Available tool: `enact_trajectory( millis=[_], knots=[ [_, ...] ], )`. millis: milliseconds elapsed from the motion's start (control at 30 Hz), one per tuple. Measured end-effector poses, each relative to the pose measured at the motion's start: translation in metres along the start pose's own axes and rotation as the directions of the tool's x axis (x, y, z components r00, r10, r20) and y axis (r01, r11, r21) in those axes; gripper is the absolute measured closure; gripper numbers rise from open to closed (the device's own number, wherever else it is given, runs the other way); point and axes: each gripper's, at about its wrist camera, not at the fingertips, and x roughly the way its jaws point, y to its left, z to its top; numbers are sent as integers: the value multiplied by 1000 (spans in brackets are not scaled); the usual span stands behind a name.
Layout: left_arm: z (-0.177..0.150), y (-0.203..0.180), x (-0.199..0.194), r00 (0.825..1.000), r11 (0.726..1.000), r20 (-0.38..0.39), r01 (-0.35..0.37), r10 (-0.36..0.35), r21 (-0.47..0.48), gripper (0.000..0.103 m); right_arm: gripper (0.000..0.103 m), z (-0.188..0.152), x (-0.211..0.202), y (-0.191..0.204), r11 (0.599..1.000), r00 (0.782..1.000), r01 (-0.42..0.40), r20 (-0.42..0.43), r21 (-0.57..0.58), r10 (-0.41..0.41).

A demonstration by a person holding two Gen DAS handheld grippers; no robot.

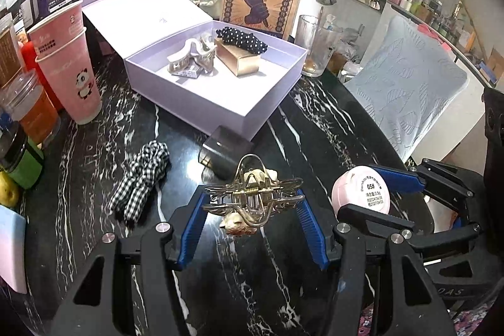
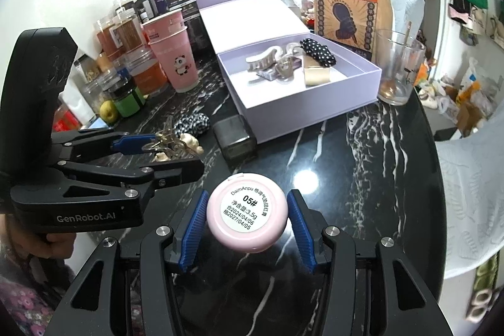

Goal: Organize rigid objects
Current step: 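Carry the gold claw clip and pink compact toward the lavender gift box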

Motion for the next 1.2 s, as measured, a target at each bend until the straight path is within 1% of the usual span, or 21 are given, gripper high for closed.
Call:
enact_trajectory(
  millis=[267, 667, 1200],
  knots=[
    [17, 4, 1, 1000, 1000, 20, -4, 4, -14, 47, 52, 18, -1, -6, 1000, 1000, 1, 22, 0, -1],
    [44, 11, -1, 998, 1000, 58, -13, 13, -1, 47, 52, 47, 0, -9, 1000, 998, -3, 55, -19, 4],
    [80, 27, 8, 997, 1000, 76, -15, 14, 16, 47, 52, 87, 17, -11, 999, 998, -5, 69, -44, 8]
  ],
)
